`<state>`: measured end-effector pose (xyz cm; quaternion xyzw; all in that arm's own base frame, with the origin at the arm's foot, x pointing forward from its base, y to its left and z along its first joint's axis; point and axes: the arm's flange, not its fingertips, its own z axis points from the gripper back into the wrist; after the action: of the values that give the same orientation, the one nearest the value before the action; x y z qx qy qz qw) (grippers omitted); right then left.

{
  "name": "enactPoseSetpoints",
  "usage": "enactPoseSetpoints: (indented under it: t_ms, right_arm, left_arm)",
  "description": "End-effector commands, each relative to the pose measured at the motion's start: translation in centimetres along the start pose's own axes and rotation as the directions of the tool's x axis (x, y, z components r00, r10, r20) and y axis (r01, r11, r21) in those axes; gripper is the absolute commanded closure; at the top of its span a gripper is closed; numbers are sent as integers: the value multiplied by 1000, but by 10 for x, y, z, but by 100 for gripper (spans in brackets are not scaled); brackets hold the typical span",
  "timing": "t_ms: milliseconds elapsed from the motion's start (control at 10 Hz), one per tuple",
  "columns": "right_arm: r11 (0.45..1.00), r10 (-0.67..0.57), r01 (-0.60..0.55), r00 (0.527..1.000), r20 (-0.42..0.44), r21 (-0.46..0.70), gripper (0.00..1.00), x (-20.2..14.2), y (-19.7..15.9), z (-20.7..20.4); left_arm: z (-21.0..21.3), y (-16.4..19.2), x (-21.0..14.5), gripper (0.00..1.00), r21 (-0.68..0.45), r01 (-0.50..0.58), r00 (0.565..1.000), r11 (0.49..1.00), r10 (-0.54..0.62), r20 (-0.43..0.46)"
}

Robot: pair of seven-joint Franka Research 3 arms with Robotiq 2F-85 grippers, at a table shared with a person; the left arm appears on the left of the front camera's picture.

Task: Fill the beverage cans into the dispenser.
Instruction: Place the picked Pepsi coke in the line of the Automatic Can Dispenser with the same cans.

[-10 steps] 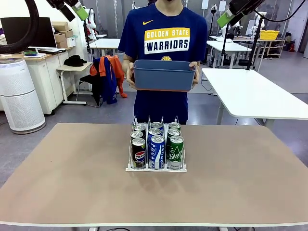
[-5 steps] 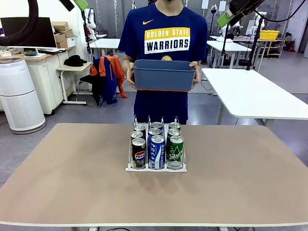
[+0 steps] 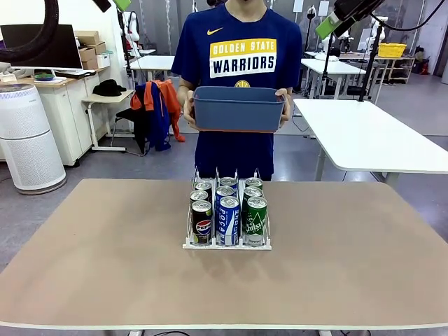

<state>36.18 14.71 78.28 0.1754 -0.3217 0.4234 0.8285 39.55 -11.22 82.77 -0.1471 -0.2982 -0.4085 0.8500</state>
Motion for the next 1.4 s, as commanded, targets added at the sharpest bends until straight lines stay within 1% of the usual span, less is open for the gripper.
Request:
enactPoseSetpoints:
  t_ms: [0,1300]
  right_arm:
    - [1000,2,-2,1000,-6,9,0,-1,1,0]
    - [1000,2,-2,1000,-6,9,0,-1,1,0]
  left_arm:
    - [5,-2,-1,0,9,1,1000,1000,-1,11]
    - [5,-2,-1,0,9,1,1000,1000,-1,11]
